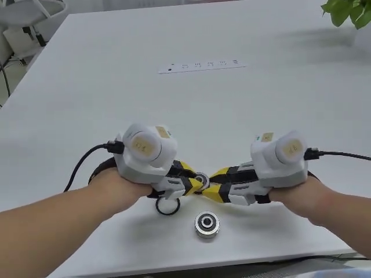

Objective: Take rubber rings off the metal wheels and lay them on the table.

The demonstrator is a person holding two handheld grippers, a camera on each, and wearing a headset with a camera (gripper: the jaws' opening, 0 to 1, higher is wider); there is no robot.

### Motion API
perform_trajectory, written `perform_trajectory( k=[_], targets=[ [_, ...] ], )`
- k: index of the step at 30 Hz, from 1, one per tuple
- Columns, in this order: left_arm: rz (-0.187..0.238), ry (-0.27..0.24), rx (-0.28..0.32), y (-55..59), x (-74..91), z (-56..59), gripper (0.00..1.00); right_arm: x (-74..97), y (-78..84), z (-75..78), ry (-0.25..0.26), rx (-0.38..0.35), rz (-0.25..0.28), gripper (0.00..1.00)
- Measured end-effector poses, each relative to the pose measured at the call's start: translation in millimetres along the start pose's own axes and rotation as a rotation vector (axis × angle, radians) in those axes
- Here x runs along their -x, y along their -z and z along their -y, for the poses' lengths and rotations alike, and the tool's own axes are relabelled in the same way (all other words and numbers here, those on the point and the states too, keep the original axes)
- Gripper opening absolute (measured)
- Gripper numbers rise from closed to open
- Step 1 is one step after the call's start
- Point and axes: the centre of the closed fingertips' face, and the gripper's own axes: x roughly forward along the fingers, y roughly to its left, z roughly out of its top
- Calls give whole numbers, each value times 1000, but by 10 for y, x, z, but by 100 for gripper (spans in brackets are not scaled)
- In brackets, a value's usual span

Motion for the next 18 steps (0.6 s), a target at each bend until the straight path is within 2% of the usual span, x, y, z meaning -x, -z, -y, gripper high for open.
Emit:
perform_trajectory(
  k=[9,13,18],
  targets=[
    [7,-11,17,-4,-7,-9,14,23,16,7,17,-24,8,12],
    [14,-22,31,-5,-7,-8,14,52,41,36,27,-54,5,3],
    [23,-35,38,-4,-6,-9,14,49,46,40,35,-82,11,0]
  ],
)
